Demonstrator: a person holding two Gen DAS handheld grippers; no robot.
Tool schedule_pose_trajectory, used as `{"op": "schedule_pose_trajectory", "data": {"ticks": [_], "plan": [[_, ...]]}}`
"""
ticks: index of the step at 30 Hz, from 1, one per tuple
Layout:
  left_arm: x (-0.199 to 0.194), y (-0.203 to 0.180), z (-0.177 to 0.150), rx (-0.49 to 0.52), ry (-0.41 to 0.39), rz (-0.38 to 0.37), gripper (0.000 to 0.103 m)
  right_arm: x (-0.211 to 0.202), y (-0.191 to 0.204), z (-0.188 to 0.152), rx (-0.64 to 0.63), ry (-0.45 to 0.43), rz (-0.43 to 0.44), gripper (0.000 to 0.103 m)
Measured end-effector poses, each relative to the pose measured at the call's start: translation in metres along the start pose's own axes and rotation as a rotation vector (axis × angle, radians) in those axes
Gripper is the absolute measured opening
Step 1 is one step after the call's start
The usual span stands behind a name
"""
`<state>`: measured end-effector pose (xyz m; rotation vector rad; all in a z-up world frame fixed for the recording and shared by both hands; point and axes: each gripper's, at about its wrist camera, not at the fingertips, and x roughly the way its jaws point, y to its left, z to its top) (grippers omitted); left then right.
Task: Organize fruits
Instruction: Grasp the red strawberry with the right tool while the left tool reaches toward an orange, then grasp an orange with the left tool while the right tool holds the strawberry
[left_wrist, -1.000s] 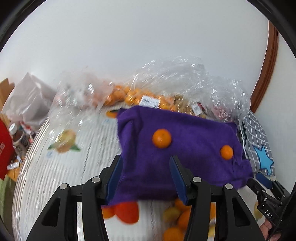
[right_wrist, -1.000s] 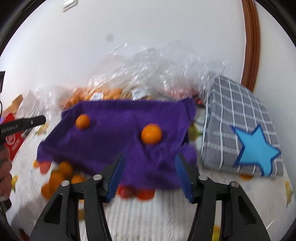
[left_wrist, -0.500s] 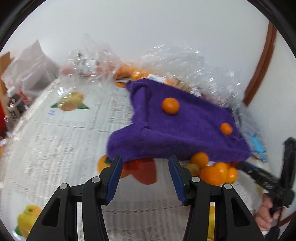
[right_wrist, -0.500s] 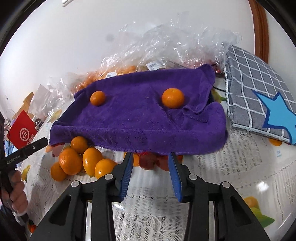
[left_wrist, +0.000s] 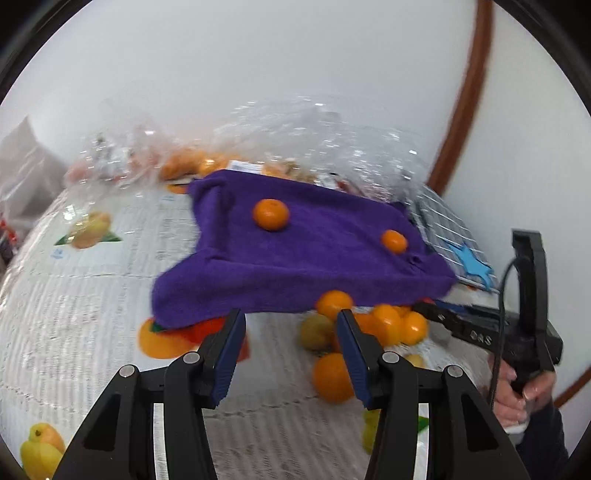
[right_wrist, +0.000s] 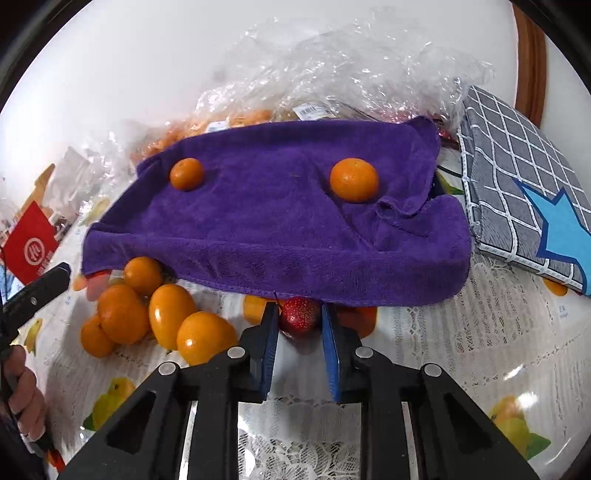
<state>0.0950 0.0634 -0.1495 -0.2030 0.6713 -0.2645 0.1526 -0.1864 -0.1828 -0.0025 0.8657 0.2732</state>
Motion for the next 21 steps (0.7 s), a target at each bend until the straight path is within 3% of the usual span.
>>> {"op": "schedule_pose_trajectory", "data": {"ticks": [4,10,16,21], "plan": [[0.007,-0.005,-0.003,0.005,0.055,-0.062,0.048,-0.01,-0.01,-0.001,0.034,-0.037,0.012,0.023],[0.018,-0.004,-0.01,-0.012,0.133,-0.094,0.048,-0.018,-0.023,-0.004,0.074,-0.055,-0.026,0.023],[0.027,-0.021,-0.015,0.068,0.185,-0.123,0.048,-0.024,-0.026,-0.009,0.075,-0.058,-0.062,0.023],[0.029,-0.022,-0.016,0.067,0.203,-0.107,0.032,-0.03,-0.039,-0.015,0.129,-0.055,-0.05,0.023]]}}
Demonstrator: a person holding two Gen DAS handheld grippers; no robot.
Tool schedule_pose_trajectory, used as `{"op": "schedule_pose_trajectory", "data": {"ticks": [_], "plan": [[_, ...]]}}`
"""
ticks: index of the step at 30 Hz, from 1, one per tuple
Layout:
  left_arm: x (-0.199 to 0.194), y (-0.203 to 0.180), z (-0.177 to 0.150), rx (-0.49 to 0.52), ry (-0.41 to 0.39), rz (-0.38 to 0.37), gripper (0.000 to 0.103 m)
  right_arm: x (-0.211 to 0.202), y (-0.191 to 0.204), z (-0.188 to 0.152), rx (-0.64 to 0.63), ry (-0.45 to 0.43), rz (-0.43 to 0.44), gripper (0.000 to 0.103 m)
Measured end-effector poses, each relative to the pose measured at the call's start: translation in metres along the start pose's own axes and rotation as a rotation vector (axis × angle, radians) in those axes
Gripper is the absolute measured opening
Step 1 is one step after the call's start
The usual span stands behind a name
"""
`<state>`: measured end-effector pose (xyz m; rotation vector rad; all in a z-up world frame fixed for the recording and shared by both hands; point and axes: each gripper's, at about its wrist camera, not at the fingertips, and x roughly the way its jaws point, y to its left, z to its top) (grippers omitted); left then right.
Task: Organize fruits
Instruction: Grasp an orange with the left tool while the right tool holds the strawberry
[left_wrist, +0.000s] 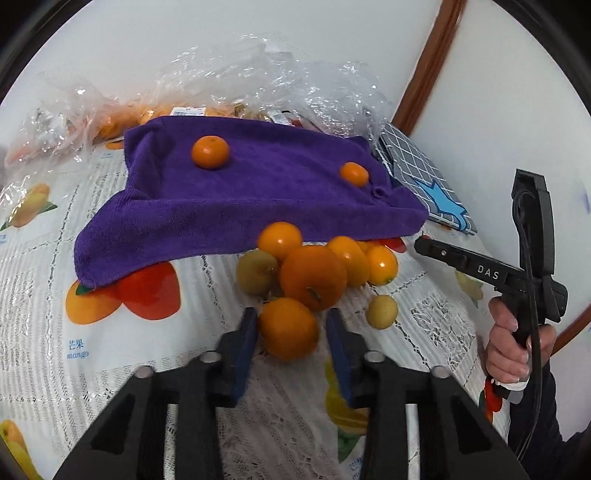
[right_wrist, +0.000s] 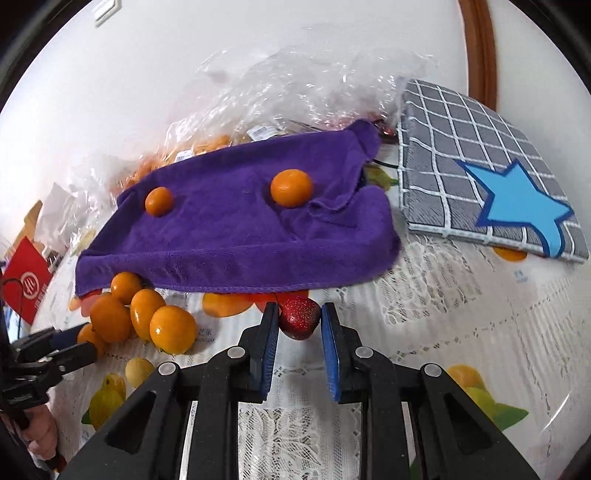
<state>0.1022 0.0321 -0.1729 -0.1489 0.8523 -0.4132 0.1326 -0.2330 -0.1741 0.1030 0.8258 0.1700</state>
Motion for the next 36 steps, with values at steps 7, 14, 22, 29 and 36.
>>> {"op": "schedule_pose_trajectory", "data": {"ticks": [7,14,22,29,36], "plan": [[-0.014,0.007,0.0,-0.041,-0.069,0.032,0.032,0.002,-0.001,0.0,0.011,0.011,0.01,0.023],[-0.015,0.032,0.004,-0.146,-0.083,0.117,0.032,0.011,0.004,0.001,-0.011,0.055,-0.002,0.023],[-0.003,0.028,0.005,-0.127,-0.023,0.147,0.031,0.013,0.017,-0.001,-0.074,0.052,-0.07,0.023],[-0.01,0.032,0.002,-0.147,-0.052,0.139,0.031,0.011,0.022,-0.002,-0.11,0.044,-0.083,0.023],[-0.027,0.03,0.002,-0.161,-0.154,0.15,0.031,0.002,0.021,-0.004,-0.112,-0.005,-0.054,0.023]]}}
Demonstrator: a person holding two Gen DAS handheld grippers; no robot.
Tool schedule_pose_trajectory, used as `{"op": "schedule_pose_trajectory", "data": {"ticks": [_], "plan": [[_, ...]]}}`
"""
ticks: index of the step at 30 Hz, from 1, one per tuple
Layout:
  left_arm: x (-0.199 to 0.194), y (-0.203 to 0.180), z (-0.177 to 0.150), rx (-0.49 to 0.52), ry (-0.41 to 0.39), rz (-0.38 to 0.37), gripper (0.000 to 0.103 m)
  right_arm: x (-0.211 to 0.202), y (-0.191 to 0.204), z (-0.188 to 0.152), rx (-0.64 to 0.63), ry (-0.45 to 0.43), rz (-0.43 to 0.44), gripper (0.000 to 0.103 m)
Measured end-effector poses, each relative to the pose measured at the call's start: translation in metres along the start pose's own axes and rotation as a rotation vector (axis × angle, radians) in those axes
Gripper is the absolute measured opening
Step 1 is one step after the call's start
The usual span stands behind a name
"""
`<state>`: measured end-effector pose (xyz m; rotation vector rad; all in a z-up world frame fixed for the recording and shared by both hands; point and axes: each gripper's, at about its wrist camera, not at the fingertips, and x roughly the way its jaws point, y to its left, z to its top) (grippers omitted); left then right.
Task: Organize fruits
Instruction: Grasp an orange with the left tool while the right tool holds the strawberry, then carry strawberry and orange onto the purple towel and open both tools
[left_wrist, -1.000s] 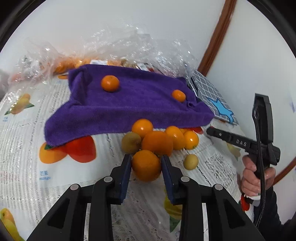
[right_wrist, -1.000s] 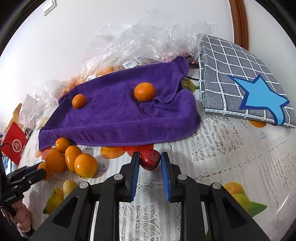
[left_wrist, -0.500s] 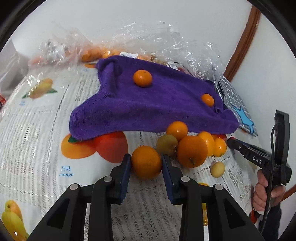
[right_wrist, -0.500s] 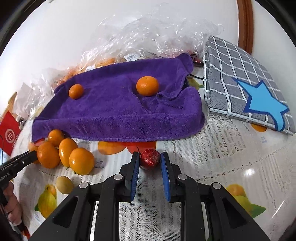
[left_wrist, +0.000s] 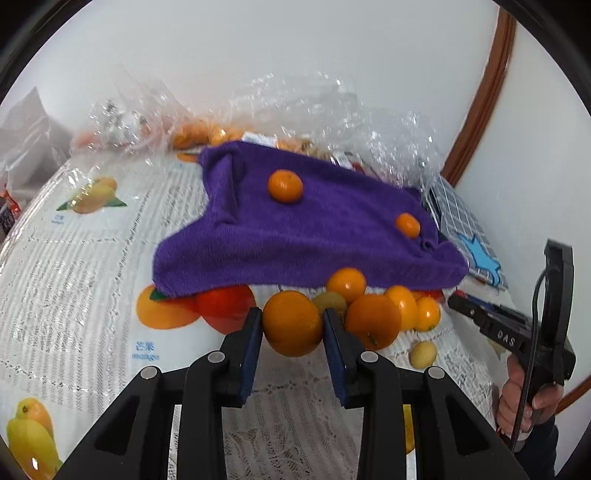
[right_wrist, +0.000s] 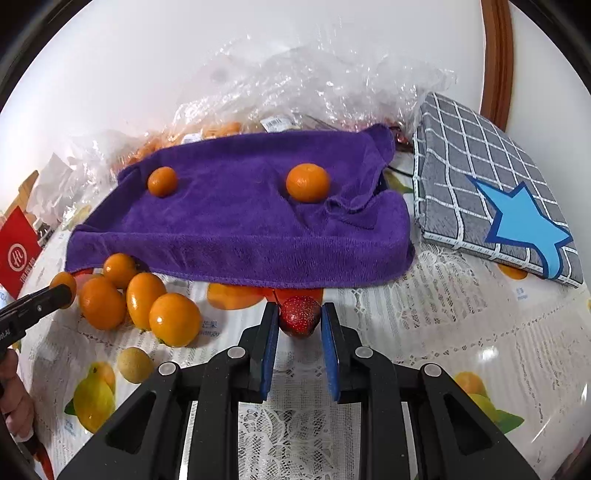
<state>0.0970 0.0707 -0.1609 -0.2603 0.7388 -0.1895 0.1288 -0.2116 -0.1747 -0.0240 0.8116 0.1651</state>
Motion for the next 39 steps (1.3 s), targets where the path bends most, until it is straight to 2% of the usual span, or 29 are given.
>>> {"op": "schedule_pose_trajectory", "data": {"ticks": [6,10,12,18,20,23,28,32,35,39], "plan": [[-0.013,0.021,0.007,-0.103,-0.081,0.025,0.031,-0.006,-0.003,-0.001,0.022,-0.034,0.02,0.023],[-0.015,0.039,0.011,-0.191,-0.089,0.014,0.031,-0.009,-0.002,-0.001,0.022,-0.048,0.027,0.023],[-0.014,0.043,0.011,-0.205,-0.089,0.029,0.031,-0.011,0.0,-0.001,0.011,-0.055,0.032,0.023],[-0.024,0.043,0.016,-0.195,-0.139,0.071,0.031,-0.022,-0.001,0.007,0.028,-0.093,0.067,0.023],[-0.029,0.038,0.024,-0.17,-0.164,0.103,0.031,-0.027,-0.001,0.015,0.022,-0.106,0.065,0.023],[-0.03,0.031,0.043,-0.15,-0.194,0.103,0.031,-0.036,0.001,0.034,-0.012,-0.149,0.064,0.023],[-0.015,0.013,0.08,-0.127,-0.234,0.097,0.031,-0.04,-0.002,0.072,-0.022,-0.214,0.069,0.023],[0.011,0.001,0.095,-0.113,-0.24,0.106,0.031,-0.032,-0.009,0.096,0.008,-0.237,0.073,0.023],[0.031,-0.004,0.095,-0.105,-0.23,0.107,0.031,-0.018,-0.019,0.1,0.071,-0.222,0.107,0.023],[0.052,-0.006,0.087,-0.078,-0.189,0.121,0.031,0.007,-0.023,0.091,0.057,-0.154,0.075,0.023]]}}
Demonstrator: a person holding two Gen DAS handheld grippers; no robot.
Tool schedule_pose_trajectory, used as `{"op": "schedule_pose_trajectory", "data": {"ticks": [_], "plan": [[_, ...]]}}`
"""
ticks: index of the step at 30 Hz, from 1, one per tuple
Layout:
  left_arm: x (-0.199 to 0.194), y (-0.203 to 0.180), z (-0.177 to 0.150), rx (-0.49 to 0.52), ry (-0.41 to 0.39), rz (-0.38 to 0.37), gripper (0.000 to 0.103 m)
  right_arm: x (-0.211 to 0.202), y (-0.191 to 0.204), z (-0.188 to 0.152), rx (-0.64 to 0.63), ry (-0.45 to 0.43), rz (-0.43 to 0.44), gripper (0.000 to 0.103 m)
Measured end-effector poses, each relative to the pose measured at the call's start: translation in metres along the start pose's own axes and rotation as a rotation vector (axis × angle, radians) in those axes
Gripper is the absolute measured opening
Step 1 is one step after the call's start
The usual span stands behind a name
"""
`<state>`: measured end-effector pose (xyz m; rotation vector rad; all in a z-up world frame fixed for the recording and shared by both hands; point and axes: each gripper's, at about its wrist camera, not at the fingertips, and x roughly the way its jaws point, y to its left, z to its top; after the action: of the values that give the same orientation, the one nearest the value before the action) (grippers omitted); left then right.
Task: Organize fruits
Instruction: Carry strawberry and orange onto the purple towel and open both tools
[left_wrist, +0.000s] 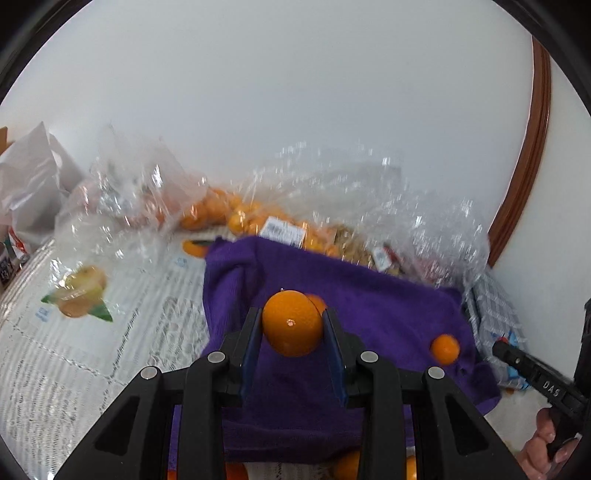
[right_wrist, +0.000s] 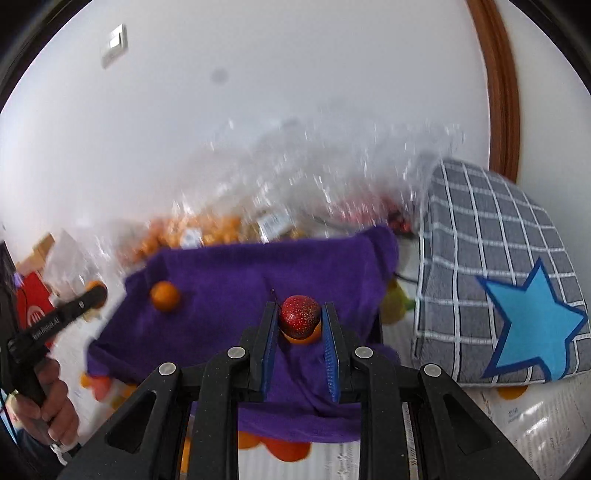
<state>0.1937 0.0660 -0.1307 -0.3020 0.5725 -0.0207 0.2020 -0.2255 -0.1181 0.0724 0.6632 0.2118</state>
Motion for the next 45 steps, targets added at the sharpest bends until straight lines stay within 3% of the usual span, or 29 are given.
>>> {"op": "schedule_pose_trajectory", "data": {"ticks": [13,22,42,45], "plan": [[0.016,-0.001,-0.008,0.009,0.04,-0.004,0.031,0.04,0.006,-0.021,-0.01,0.113,-0.006,0.023],[0.031,0.003,-0.011,-0.027,0.124,-0.018,0.031,0.053,0.01,-0.028,-0.034,0.154,-0.052,0.023],[0.036,0.0,-0.012,-0.005,0.138,0.002,0.032,0.054,0.012,-0.028,-0.041,0.155,-0.076,0.023],[0.033,-0.001,-0.012,0.0,0.131,-0.008,0.034,0.05,0.011,-0.028,-0.031,0.141,-0.079,0.027]]}}
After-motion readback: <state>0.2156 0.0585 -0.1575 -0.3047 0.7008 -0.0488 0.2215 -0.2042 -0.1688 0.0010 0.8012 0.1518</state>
